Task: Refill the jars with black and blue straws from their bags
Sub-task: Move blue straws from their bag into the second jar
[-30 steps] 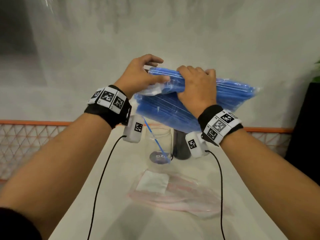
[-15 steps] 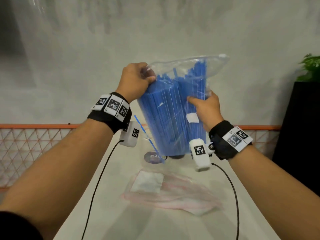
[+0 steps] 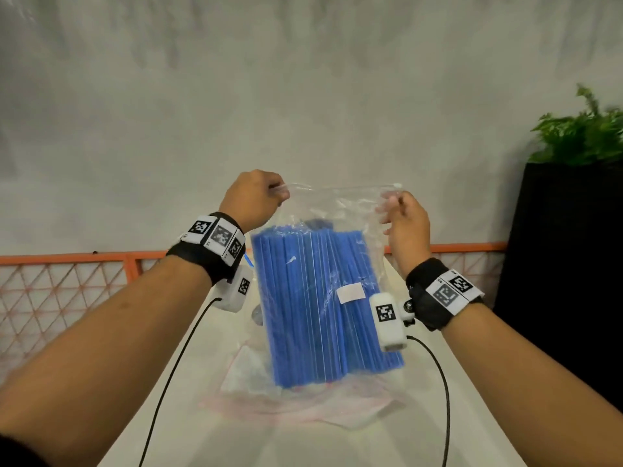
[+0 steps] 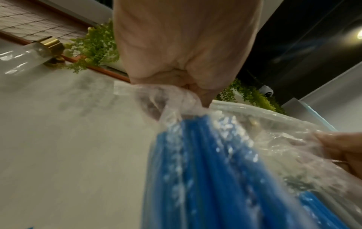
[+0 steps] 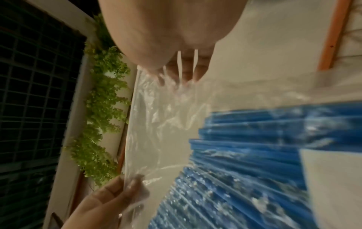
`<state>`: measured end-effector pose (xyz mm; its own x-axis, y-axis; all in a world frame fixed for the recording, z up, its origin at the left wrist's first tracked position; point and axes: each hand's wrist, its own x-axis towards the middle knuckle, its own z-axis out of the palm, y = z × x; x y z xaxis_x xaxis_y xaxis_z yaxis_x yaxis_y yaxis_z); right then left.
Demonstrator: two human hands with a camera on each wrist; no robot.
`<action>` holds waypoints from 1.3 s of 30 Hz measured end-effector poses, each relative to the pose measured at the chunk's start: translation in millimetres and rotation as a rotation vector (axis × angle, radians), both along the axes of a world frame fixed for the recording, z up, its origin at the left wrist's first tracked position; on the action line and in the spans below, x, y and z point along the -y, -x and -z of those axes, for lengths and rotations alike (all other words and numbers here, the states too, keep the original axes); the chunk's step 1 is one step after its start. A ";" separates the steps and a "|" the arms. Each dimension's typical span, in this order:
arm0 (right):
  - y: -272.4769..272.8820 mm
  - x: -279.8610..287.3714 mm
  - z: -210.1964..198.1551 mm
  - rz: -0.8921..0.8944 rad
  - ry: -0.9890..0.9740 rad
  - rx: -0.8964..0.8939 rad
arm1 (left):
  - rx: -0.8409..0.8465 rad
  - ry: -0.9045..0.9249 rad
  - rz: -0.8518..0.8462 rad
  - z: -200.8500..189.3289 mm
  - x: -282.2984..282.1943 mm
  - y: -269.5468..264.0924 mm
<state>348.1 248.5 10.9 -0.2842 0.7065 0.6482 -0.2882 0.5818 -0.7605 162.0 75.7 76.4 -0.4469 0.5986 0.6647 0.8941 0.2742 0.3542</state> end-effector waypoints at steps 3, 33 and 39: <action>5.1 0.2 -13.5 0.067 -0.032 -0.064 | -0.092 0.018 0.025 -6.9 -7.5 -12.3; -9.4 -22.0 -70.5 0.292 -0.170 -0.047 | -0.116 -0.078 0.182 -25.7 -74.8 -52.7; -17.4 -35.2 -70.8 0.428 -0.155 -0.089 | -0.075 -0.077 -0.004 -22.6 -17.1 22.9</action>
<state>365.5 283.7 81.8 0.0735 0.6413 0.7638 -0.0573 0.7673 -0.6387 139.1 92.8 99.0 -0.3965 0.5428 0.7404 0.9178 0.2523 0.3066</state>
